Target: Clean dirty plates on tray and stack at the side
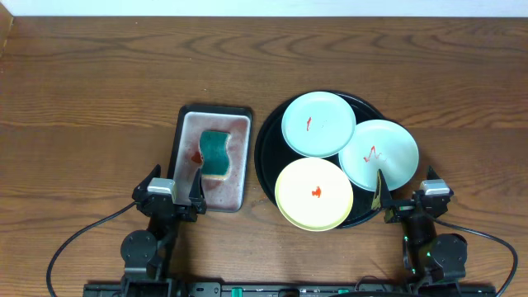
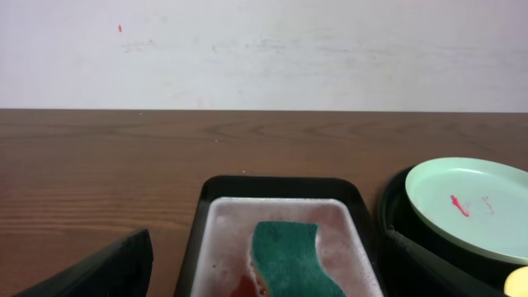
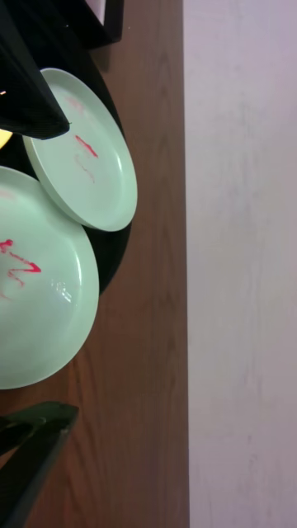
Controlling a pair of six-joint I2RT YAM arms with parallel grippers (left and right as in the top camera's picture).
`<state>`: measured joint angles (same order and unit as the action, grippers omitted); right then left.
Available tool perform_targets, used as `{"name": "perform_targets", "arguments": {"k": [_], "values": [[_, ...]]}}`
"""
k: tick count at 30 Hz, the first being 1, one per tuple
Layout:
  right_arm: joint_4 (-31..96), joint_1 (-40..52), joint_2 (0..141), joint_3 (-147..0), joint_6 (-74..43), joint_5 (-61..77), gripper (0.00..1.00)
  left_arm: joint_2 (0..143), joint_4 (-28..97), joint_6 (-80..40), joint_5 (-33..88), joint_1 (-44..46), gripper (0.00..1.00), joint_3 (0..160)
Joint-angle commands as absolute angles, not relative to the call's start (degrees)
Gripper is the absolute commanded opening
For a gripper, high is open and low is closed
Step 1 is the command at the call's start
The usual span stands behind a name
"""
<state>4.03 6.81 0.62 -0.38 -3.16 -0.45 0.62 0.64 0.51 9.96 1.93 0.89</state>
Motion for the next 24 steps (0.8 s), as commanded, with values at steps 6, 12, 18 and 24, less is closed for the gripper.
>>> {"name": "perform_targets", "arguments": {"k": [6, 12, 18, 24], "values": [[4.3, 6.6, 0.5, -0.3, -2.3, -0.1, 0.99, 0.6, 3.0, 1.7, 10.5, 1.7, 0.87, 0.2], [3.9, 6.6, 0.5, -0.3, -2.2, -0.2, 0.99, 0.6, 3.0, 1.7, 10.5, 1.7, 0.87, 0.2], [2.5, 6.6, 0.5, -0.3, -2.5, -0.5, 0.99, 0.6, 3.0, 1.7, 10.5, 1.7, 0.87, 0.2], [2.3, 6.6, 0.5, -0.3, -3.3, 3.0, 0.99, 0.7, 3.0, 0.1, 9.6, 1.7, 0.87, 0.3]]}}
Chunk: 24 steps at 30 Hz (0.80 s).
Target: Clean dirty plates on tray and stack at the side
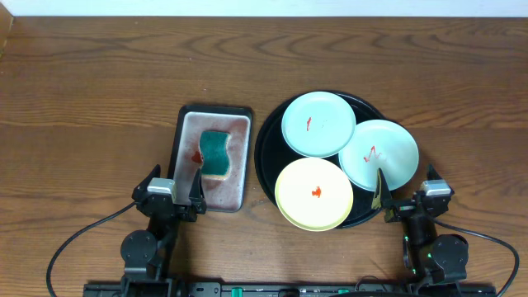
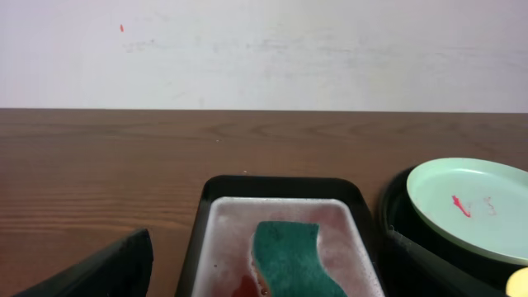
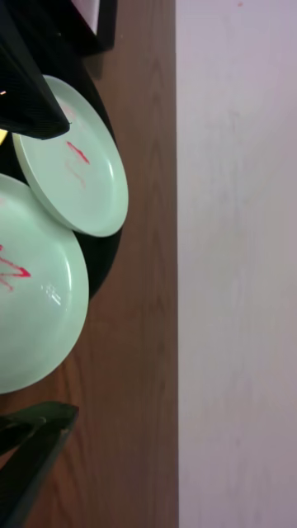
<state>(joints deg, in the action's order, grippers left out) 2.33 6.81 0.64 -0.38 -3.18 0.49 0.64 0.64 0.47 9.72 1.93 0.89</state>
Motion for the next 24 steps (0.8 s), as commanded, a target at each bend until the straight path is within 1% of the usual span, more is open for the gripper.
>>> {"name": "perform_targets", "arguments": {"k": [1, 7, 12, 15, 16, 21, 24], "values": [[2.5, 6.6, 0.5, -0.3, -4.2, 3.4, 0.99, 0.7, 3.1, -0.8, 9.6, 1.7, 0.87, 0.3], [4.0, 6.6, 1.6, -1.8, -8.5, 3.3, 0.99, 4.0, 9.4, -2.2, 9.4, 1.7, 0.87, 4.4], [12.0, 6.6, 7.0, -8.3, -9.4, 3.3, 0.99, 12.0, 14.6, -2.2, 9.4, 1.7, 0.87, 11.5], [15.3, 6.6, 12.4, -12.8, -9.4, 3.4, 0.99, 18.7, 18.2, -2.2, 9.5, 1.7, 0.87, 16.7], [17.1, 6.6, 16.8, -16.1, -9.4, 4.1, 0.99, 23.5, 20.5, -2.2, 9.5, 1.7, 0.87, 20.5], [23.5, 6.6, 28.7, -24.8, -9.4, 8.8, 0.99, 34.7, 27.3, -2.2, 9.9, 1.7, 0.87, 31.1], [29.3, 6.6, 36.1, -30.8, -9.4, 11.4, 0.99, 40.7, 34.7, -3.8, 9.9, 1.7, 0.87, 39.0]]}}
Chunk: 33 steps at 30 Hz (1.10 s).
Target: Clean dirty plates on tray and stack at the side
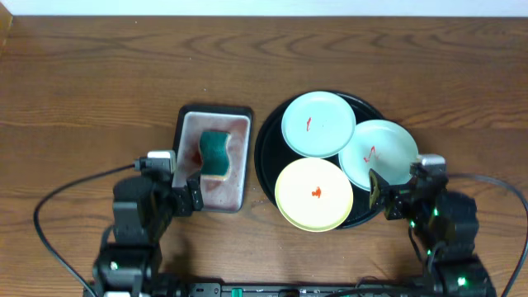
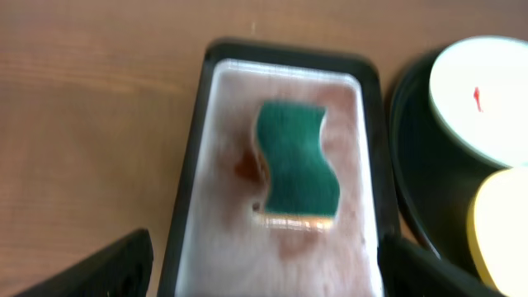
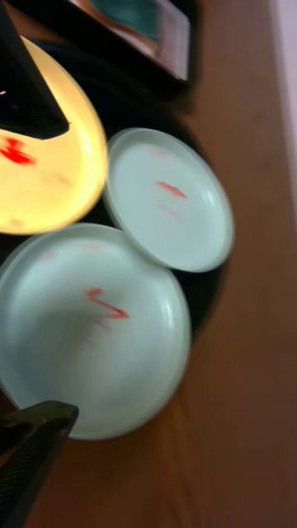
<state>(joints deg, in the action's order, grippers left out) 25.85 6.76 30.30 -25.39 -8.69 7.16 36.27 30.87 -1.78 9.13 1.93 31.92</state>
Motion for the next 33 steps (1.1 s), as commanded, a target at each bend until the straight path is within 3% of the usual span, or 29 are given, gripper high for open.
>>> {"name": "perform_targets", "arguments": {"k": [1, 5, 11, 16, 22, 29, 33], "values": [[31.2, 6.6, 38.1, -32.6, -9.4, 11.9, 0.99, 42.3, 37.1, -4.9, 9.9, 1.7, 0.87, 41.2], [36.4, 6.6, 44.8, -38.3, -9.5, 12.6, 0.99, 47.4, 45.6, -7.7, 9.9, 1.7, 0.87, 46.7], [36.1, 6.6, 47.6, -39.5, -9.6, 19.6, 0.99, 50.7, 46.4, -12.0, 11.2, 1.7, 0.87, 46.7], [35.7, 6.6, 47.6, -39.5, -9.6, 19.6, 0.99, 52.7, 39.5, -13.4, 11.4, 1.7, 0.87, 46.7], [35.6, 6.6, 47.7, -39.5, -9.6, 19.6, 0.99, 59.9, 25.1, -8.9, 11.0, 4.1, 0.79, 46.7], [35.6, 6.6, 47.7, -39.5, -9.6, 19.6, 0.99, 73.9, 20.9, -8.4, 7.9, 9.1, 0.77, 46.7], [35.6, 6.6, 47.7, -39.5, -9.6, 19.6, 0.99, 81.4, 19.2, -8.4, 7.9, 11.2, 0.69, 46.7]]}}
